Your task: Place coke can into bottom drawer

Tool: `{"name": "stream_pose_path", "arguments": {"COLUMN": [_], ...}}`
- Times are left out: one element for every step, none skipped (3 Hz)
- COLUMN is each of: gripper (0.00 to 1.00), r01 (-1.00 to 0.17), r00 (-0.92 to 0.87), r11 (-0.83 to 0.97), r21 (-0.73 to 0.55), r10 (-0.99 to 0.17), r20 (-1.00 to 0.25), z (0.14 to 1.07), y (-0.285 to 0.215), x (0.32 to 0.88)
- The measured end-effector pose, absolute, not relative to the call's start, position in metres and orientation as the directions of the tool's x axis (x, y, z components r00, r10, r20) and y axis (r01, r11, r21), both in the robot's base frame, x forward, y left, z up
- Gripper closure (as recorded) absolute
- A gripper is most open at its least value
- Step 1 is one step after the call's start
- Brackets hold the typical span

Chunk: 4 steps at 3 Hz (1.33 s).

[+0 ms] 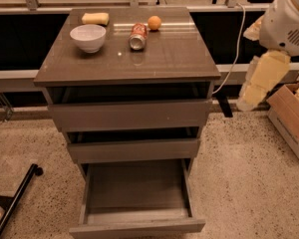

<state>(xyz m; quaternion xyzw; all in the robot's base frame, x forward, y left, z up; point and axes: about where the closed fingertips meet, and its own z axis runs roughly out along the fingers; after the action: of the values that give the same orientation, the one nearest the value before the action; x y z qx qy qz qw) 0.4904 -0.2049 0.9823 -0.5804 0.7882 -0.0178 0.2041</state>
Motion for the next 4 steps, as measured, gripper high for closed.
{"name": "stream_pose_path", "arguments": {"gripper": [0.00, 0.00, 0.00, 0.00], "r01": [-0.907, -0.890, -0.861, -0.835], "r00": [-0.237, -0.294, -0.338, -0.366], "r11": [0.324, 0.388, 0.471, 0.532], "r21": [-0.270, -0.240, -0.190, -0.141], "r10": [-0.921, -0.890, -0.810, -0.729], "r20": [-0.309, -0.349, -0.479, -0.579], "z": [0.984, 0.969, 0.948, 0.931], "y": [-0.201, -0.195, -0.166, -0.149], "x": [0.496, 0.514, 0.571, 0.615]}}
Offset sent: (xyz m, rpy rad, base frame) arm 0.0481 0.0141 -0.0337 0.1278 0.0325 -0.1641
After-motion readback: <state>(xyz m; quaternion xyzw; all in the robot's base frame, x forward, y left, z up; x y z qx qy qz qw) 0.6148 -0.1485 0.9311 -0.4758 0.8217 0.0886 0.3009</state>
